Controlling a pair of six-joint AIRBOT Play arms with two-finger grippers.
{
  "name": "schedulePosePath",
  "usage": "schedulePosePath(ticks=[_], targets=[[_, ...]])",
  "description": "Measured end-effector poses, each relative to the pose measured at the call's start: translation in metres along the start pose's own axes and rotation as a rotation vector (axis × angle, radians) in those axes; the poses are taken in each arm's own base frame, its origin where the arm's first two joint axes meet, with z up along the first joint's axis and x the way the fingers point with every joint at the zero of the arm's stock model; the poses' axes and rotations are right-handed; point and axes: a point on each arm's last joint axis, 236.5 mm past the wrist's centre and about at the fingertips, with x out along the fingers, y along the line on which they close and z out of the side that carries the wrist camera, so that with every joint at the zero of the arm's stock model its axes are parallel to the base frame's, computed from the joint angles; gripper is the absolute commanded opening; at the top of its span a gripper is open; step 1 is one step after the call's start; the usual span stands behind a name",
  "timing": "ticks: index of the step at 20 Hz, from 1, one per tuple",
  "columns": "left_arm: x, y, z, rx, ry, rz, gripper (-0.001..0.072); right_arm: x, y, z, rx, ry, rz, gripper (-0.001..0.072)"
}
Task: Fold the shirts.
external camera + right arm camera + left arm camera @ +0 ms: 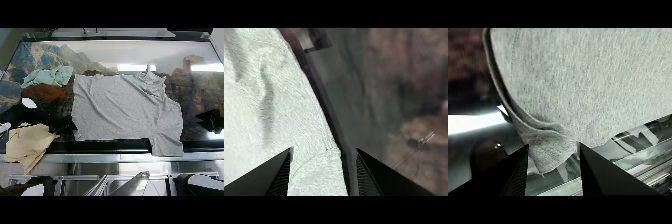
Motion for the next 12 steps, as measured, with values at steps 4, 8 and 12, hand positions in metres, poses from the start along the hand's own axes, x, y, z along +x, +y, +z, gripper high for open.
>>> schedulePosePath(ticks=[4, 8, 12], targets=[[0.003, 0.002, 0.007, -0.027, -0.037, 0.014, 0.0333, 0.000, -0.003, 0.001, 0.005, -0.010, -0.007, 0.0462], [0.004, 0.007, 0.015, -0.056, -0.071, 0.034, 0.0333, 0.001, -0.005, 0.004, 0.006, -0.020, -0.014, 0.0462], [0.003, 0.014, 0.015, -0.079, -0.074, 0.064, 0.0333, 0.000, -0.005, 0.006, 0.007, -0.028, -0.016, 0.0463]])
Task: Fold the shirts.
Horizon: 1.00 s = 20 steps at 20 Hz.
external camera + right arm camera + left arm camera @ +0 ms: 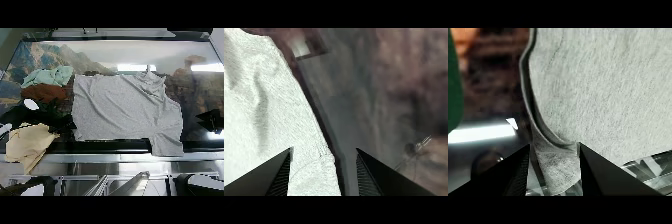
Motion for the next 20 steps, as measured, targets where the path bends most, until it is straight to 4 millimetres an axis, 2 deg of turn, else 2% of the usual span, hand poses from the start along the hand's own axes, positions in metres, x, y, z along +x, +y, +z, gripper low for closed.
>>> schedulePosePath(ticks=[6, 7, 8, 17, 20], targets=[[0.000, 0.004, 0.000, -0.006, -0.002, 0.018, 0.0330, 0.000, 0.000, 0.001, 0.001, -0.005, 0.001, 0.0462], [0.000, 0.005, 0.000, -0.009, -0.002, 0.020, 0.0316, 0.000, 0.000, 0.001, 0.001, -0.006, 0.000, 0.0462], [-0.001, 0.006, 0.001, -0.011, -0.002, 0.021, 0.0260, 0.000, 0.000, 0.001, 0.001, -0.006, 0.000, 0.0462], [-0.014, 0.033, -0.005, -0.090, 0.029, 0.027, 0.0262, 0.000, 0.000, 0.002, 0.002, -0.007, 0.000, 0.0462], [-0.015, 0.036, -0.008, -0.089, 0.043, 0.035, 0.0262, 0.000, 0.000, 0.002, 0.002, -0.007, -0.001, 0.0462]])
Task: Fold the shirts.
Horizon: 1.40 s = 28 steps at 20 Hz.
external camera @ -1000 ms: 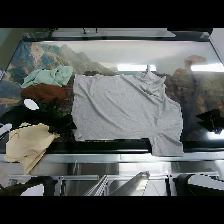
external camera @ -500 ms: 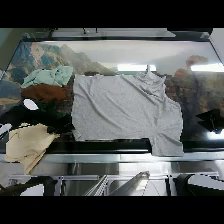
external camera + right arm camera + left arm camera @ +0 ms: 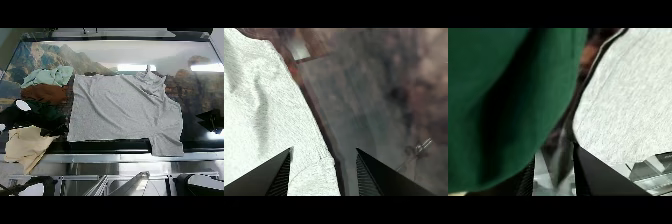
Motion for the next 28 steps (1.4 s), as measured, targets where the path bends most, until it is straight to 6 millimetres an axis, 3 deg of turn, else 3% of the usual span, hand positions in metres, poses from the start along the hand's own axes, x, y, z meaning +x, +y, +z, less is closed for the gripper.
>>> schedulePosePath(ticks=[5, 7, 12, 13, 15, 16, 22, 28], targets=[[0.006, -0.009, -0.006, 0.051, 0.019, 0.016, 0.0260, 0.000, 0.000, 0.000, 0.000, 0.000, 0.000, 0.0463], [0.008, -0.013, -0.007, 0.074, 0.020, 0.021, 0.0111, 0.000, 0.000, -0.001, 0.000, 0.002, 0.001, 0.0462], [-0.009, 0.011, -0.006, 0.049, 0.009, 0.040, 0.0117, 0.000, 0.002, -0.003, 0.000, 0.013, 0.008, 0.0463], [-0.015, 0.015, -0.003, 0.043, -0.011, 0.028, 0.0224, 0.000, 0.002, -0.004, 0.000, 0.017, 0.008, 0.0463], [-0.023, 0.011, 0.004, 0.042, -0.050, -0.033, 0.0558, 0.001, 0.003, -0.010, -0.001, 0.037, 0.016, 0.0463], [-0.025, 0.007, 0.007, 0.046, -0.061, -0.065, 0.0603, 0.002, 0.003, -0.014, -0.008, 0.050, 0.021, 0.0463], [-0.005, -0.016, -0.001, 0.095, 0.021, -0.170, 0.0599, 0.030, 0.005, -0.046, -0.082, 0.128, 0.023, 0.0461], [0.011, -0.027, -0.009, 0.119, 0.087, -0.191, 0.0598, 0.060, 0.020, -0.044, -0.132, 0.133, 0.030, 0.0460]])
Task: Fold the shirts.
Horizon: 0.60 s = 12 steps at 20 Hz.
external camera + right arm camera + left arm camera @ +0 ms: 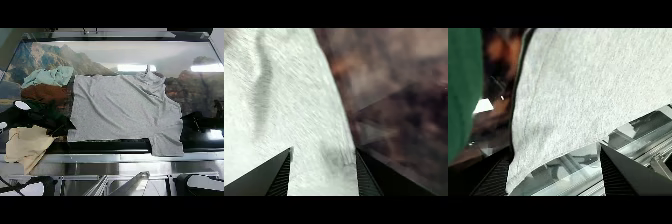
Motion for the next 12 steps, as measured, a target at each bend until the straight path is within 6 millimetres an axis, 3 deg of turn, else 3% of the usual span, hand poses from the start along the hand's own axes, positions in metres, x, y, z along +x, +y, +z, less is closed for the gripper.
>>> schedulePosePath(ticks=[4, 6, 8, 12], targets=[[0.004, -0.002, 0.003, 0.006, -0.006, -0.004, 0.0598, 0.018, 0.012, -0.009, -0.019, 0.058, 0.046, 0.0457], [0.005, -0.005, 0.006, 0.019, -0.017, -0.013, 0.0598, 0.025, 0.014, -0.013, -0.033, 0.083, 0.059, 0.0358], [0.006, -0.008, 0.007, 0.029, -0.023, -0.017, 0.0598, 0.026, 0.014, -0.012, -0.049, 0.093, 0.059, 0.0365], [0.007, -0.010, 0.008, 0.040, -0.028, -0.021, 0.0597, 0.017, 0.013, 0.018, -0.119, 0.036, 0.021, 0.0367]])
